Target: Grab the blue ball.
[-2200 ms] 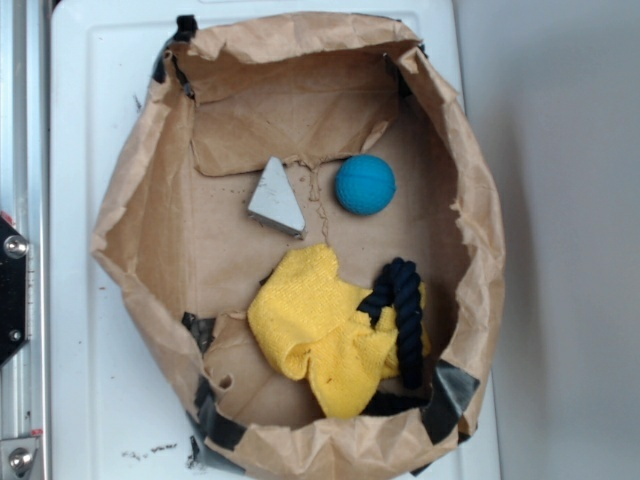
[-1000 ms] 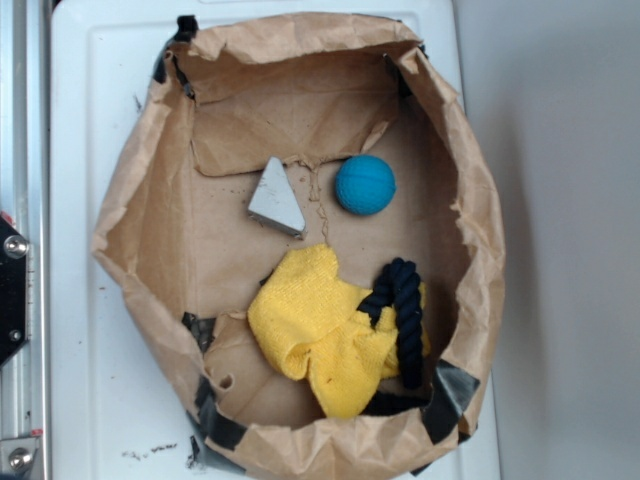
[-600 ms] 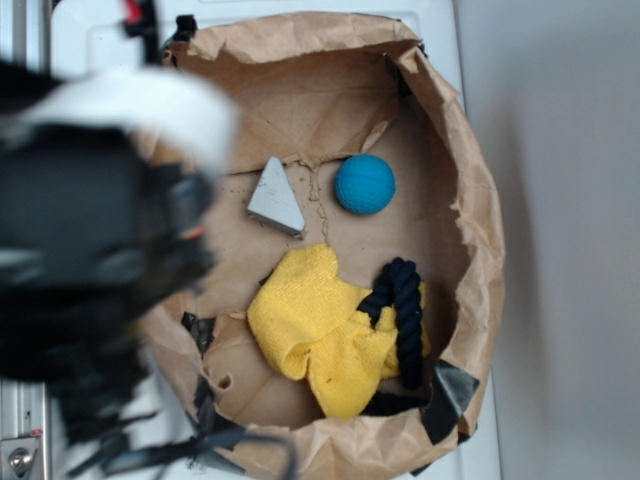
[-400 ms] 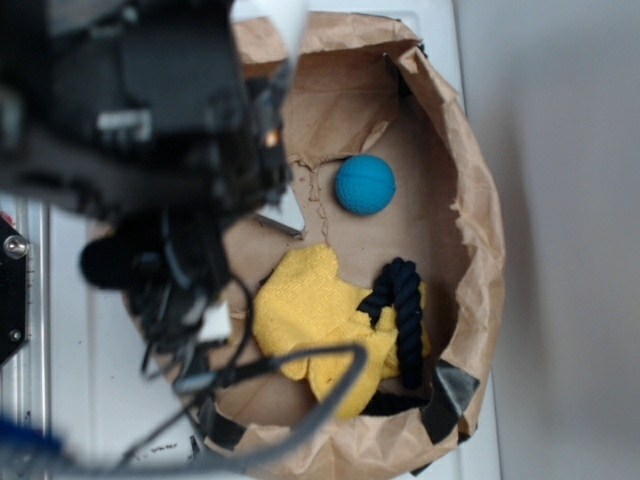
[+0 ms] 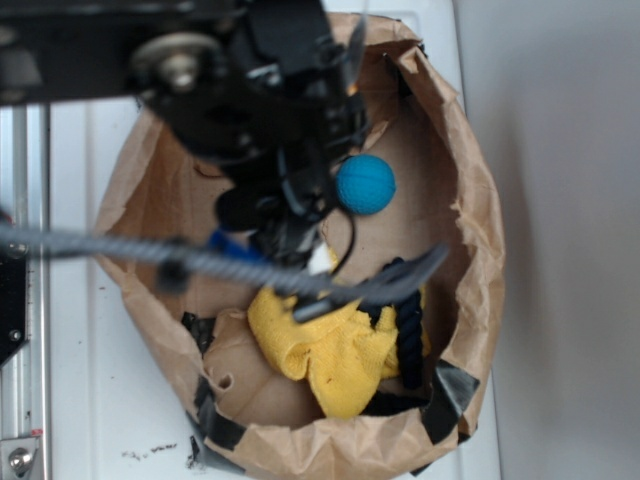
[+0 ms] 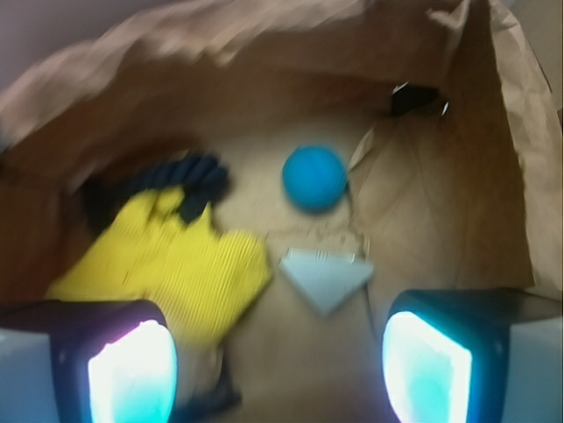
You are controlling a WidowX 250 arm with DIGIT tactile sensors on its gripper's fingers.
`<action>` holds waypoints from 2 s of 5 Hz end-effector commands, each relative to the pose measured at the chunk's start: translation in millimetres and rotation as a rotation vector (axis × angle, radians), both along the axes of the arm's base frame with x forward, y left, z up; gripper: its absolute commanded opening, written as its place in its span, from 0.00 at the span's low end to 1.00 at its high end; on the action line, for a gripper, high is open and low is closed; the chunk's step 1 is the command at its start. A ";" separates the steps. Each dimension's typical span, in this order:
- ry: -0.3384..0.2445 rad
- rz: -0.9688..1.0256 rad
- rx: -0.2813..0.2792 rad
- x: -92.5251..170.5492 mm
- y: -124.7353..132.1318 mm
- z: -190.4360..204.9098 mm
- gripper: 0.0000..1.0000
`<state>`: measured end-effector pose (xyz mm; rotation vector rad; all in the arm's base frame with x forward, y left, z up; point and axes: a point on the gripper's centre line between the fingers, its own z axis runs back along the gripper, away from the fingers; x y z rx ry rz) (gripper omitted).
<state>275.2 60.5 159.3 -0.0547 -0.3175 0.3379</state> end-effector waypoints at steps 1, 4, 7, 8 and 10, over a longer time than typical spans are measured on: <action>-0.037 0.148 0.073 24.4 39.4 -6.0 1.00; -0.041 0.153 0.119 20.6 42.9 -8.3 1.00; -0.041 0.153 0.119 20.6 42.9 -8.3 1.00; -0.084 0.108 0.135 17.3 24.9 -24.9 1.00; -0.086 0.039 0.210 15.6 -12.1 -45.5 1.00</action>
